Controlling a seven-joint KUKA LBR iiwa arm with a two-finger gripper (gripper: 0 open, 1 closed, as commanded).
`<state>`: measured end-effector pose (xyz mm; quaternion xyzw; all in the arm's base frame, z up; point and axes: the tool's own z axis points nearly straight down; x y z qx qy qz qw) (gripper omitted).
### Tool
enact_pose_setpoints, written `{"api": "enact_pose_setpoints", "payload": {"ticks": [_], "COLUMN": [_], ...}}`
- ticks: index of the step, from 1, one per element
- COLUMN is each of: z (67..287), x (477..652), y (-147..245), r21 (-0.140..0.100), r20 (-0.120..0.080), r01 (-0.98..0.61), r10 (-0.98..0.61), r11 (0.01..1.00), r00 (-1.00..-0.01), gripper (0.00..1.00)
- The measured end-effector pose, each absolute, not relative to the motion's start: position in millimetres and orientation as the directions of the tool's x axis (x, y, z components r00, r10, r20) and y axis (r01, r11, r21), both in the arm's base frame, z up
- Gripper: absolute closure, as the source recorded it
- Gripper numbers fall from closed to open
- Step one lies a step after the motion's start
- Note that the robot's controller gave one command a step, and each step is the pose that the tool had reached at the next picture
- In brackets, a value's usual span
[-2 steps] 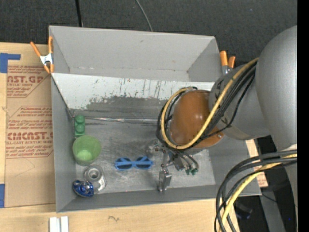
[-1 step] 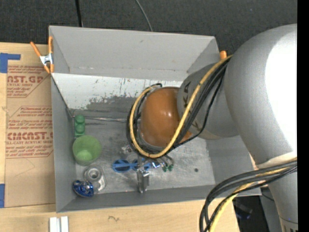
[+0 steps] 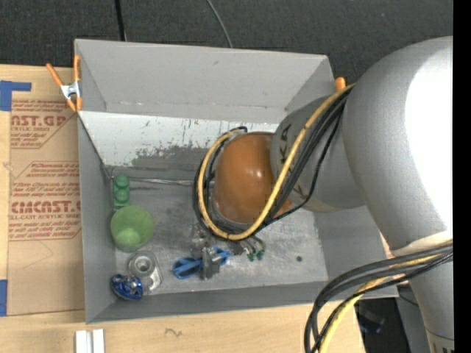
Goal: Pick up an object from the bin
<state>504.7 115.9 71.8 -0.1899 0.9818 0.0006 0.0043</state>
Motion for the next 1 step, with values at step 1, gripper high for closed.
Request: {"api": "enact_pose_setpoints", "payload": {"ticks": [1], "z": [269.7], "x": [528.3], "y": [108.6], "r21": [-0.005], "r20": [-0.008], "r01": [-0.71], "r10": [-0.71], "r11": [0.704], "r00": [-0.704], "gripper": [1.0]}}
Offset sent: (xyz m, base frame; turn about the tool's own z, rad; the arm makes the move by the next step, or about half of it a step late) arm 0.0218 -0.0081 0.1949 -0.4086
